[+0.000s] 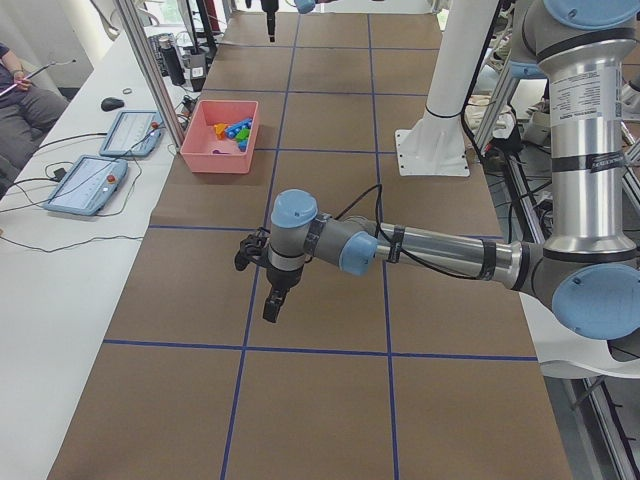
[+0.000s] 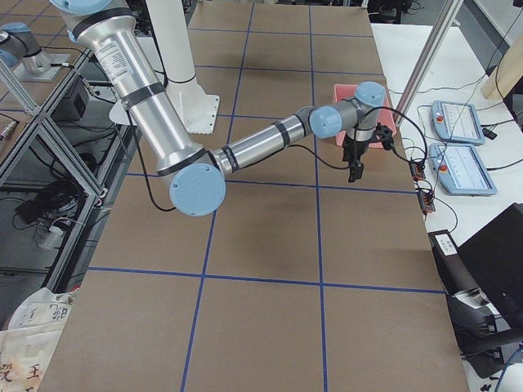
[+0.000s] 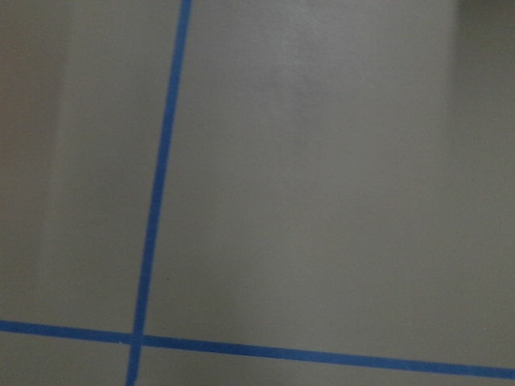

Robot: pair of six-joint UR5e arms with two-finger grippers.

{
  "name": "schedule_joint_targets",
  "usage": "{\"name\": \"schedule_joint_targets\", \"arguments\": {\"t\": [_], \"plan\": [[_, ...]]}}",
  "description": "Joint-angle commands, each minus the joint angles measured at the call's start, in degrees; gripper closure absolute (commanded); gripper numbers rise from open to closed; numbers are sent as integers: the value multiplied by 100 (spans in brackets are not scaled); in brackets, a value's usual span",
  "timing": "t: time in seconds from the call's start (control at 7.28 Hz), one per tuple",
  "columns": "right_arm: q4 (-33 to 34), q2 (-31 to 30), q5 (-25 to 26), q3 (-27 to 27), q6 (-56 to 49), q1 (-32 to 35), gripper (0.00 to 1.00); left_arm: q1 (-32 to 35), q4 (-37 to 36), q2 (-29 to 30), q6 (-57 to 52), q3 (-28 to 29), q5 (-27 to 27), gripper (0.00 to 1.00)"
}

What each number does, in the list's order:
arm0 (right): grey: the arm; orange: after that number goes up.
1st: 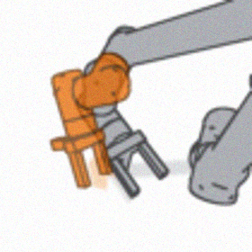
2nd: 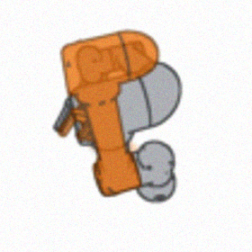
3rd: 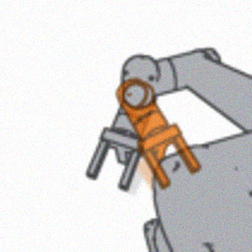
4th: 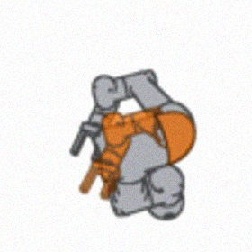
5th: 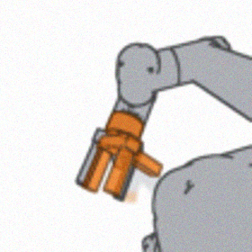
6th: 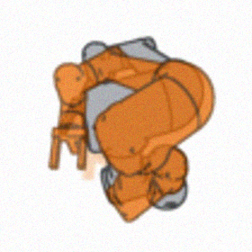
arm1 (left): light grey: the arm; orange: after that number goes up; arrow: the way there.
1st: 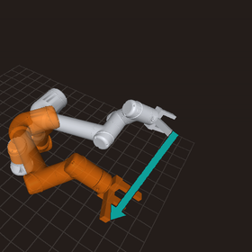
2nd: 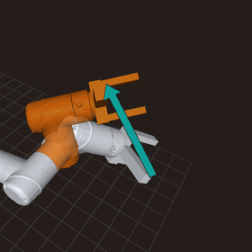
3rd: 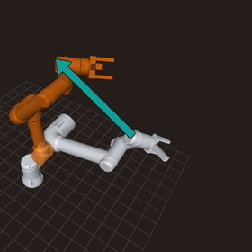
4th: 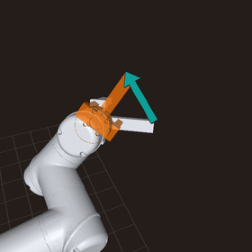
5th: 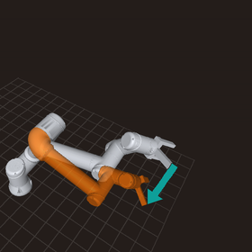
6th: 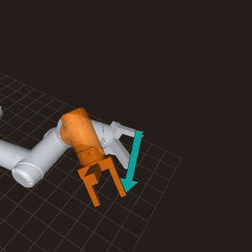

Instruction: Put all blocks into box

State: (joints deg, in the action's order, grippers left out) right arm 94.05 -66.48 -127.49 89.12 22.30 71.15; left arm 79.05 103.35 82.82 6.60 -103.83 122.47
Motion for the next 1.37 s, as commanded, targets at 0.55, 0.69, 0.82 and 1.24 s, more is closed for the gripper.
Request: {"name": "schedule_joint_targets", "arguments": {"t": [0.55, 0.69, 0.82, 1.24], "plan": [[0, -2235, -1454, 466, -2365, 1637, 0, -4, -402, 279, -45, 575, 567, 0], [0, -2438, -1419, 509, -2667, 1708, 0, 14, -420, 279, 16, 575, 811, 0], [-9, -2510, -1306, 518, -2766, 1726, 0, 153, -560, 305, 16, 566, 814, 0], [8, -2537, -672, 765, -2723, 1753, 0, 392, -1220, 639, -332, 539, 796, 0]]}}
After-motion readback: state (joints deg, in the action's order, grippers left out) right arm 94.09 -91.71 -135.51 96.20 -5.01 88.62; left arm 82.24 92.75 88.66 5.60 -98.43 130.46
